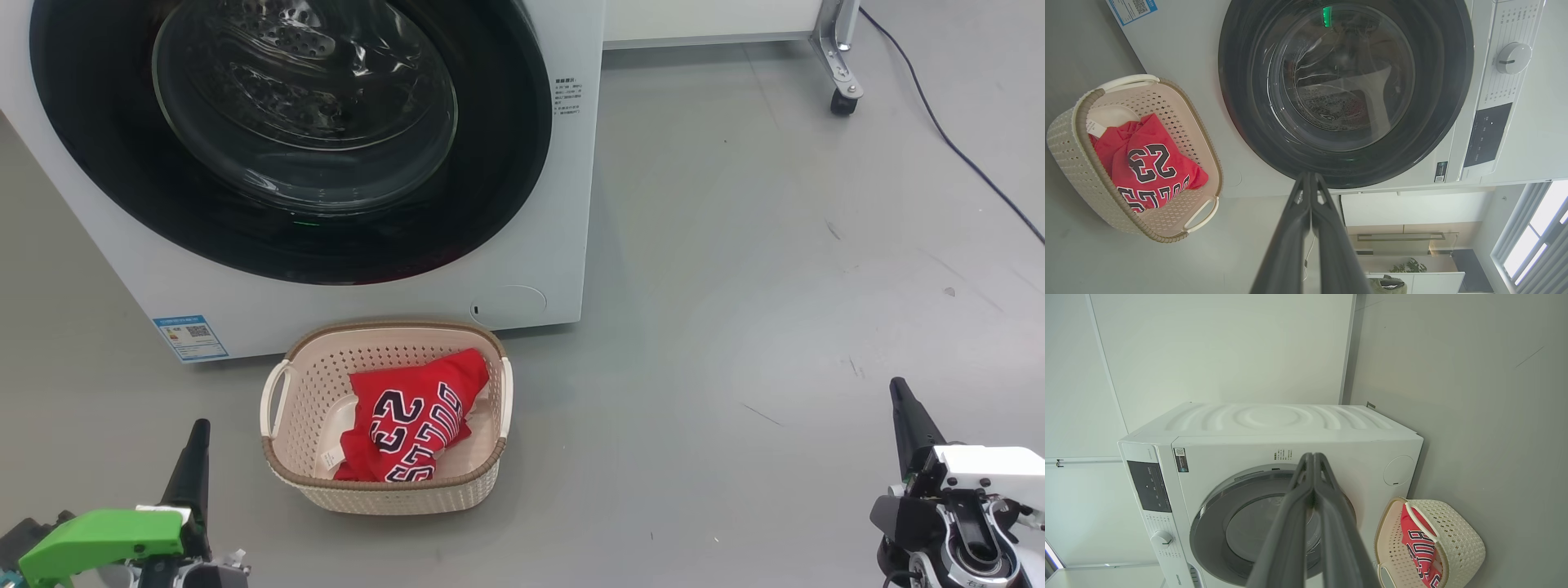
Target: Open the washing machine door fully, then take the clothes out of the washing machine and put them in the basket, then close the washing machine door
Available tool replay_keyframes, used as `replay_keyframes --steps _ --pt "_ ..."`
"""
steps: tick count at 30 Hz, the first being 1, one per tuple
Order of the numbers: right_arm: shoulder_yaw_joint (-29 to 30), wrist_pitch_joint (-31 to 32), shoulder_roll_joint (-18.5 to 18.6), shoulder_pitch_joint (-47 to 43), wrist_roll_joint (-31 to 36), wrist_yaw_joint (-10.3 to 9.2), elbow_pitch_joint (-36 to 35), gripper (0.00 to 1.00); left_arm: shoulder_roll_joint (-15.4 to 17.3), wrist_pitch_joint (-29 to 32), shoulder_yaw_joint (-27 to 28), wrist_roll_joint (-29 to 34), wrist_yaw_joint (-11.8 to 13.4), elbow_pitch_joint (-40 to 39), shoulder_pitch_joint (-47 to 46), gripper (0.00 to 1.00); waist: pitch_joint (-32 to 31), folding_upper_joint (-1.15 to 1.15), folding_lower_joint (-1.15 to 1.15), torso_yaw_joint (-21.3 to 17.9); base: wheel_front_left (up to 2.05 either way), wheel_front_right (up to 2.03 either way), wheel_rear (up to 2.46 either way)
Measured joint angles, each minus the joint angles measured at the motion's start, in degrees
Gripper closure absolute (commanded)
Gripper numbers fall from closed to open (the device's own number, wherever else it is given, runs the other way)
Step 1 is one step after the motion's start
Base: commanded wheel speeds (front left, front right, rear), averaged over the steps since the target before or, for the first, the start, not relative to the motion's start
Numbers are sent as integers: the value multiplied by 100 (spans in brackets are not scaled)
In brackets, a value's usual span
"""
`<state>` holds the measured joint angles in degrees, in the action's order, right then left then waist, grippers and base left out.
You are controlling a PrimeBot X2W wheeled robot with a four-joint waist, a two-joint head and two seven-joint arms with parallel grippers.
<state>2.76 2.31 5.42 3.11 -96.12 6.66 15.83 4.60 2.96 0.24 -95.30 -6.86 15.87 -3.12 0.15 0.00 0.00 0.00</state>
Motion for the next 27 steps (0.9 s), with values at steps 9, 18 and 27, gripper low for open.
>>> replay_keyframes --steps 9,18,27 --pt "8 16 -1 1 0 0 4 100 -1 1 4 0 -1 1 -6 100 0 0 0 0 0 0 0" --pt "11 16 -2 1 0 1 9 100 -1 1 10 0 -1 3 -8 100 0 0 0 0 0 0 0" --pt "18 24 -3 1 0 29 18 100 -2 2 16 0 -1 4 -8 100 0 0 0 0 0 0 0"
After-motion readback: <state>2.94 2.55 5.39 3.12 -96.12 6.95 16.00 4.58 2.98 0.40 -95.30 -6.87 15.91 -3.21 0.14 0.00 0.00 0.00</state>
